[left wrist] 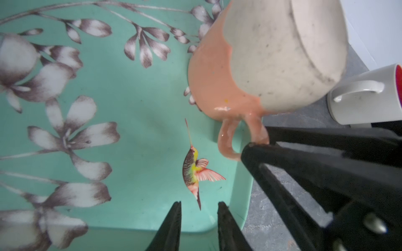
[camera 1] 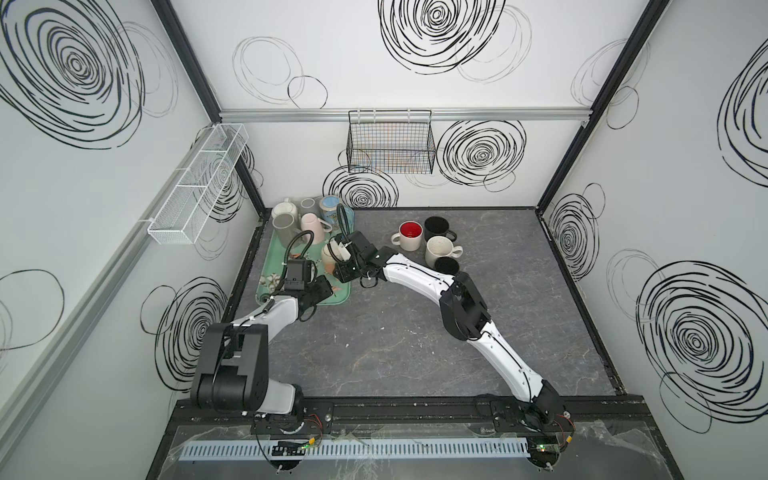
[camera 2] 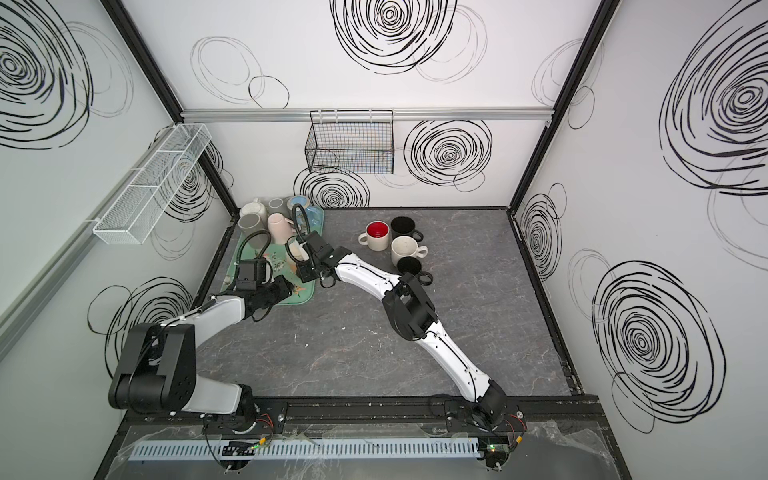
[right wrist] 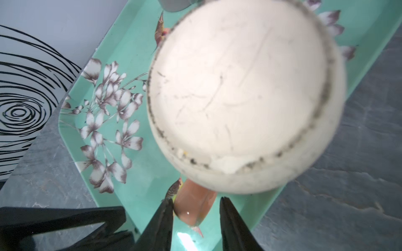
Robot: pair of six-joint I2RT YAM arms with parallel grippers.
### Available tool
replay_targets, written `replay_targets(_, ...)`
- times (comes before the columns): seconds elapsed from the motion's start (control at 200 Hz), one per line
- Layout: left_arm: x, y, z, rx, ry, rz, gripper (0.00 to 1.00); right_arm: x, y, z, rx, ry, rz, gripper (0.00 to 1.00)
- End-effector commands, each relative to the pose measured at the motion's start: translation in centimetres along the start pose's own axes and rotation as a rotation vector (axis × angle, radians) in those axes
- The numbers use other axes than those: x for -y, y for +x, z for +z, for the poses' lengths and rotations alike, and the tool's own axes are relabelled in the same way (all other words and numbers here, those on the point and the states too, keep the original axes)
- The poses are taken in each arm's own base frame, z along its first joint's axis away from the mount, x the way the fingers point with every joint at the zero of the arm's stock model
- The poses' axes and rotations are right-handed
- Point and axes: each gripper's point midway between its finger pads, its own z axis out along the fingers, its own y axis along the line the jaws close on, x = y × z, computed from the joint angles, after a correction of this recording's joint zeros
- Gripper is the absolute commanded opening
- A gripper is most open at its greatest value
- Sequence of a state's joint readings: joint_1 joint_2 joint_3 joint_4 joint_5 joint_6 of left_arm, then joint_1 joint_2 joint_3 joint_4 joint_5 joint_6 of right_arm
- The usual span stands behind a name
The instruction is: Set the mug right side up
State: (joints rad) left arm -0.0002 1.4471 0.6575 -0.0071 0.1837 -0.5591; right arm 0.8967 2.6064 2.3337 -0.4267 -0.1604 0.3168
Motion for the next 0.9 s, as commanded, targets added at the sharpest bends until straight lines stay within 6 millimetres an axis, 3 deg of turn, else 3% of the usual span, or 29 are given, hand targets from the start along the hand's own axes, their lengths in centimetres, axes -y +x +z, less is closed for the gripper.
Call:
replay_targets(0.0, 0.1, -0.1, -0.7, 0.012, 0.011, 0.013, 0.33, 1.8, 0.7, 1.0, -0.013, 0.050, -0.001, 0.39)
replay_targets(0.115, -0.1, -0.2, -1.0, 0.017, 0.005, 0.015, 0.33, 1.8, 0.3, 0.9, -0.001, 0.058, -0.018, 0.39)
replay_targets(0.335, -0.2, -0.4, -1.5, 0.023, 0.001, 0.018, 0.34, 2.0, -1.3, 0.6, 0.060, 0.077, -0.037, 0.49)
replay_targets(0.5, -0.4, -0.3, -1.7, 0.020, -0.005, 0.018, 0.34, 2.2, -1.8, 0.7, 0.089, 0.084, -0.038, 0.48)
replay_targets(0.726, -0.8, -0.4, -2.0, 0.020, -0.016, 0.020, 0.34, 2.5, -1.5, 1.1, 0.076, 0.081, -0.046, 0.32)
replay_targets(0.896, -0.8, -0.5, -2.1, 0.022, -0.013, 0.021, 0.34, 2.5, -1.3, 0.8, 0.058, 0.069, -0.043, 0.13)
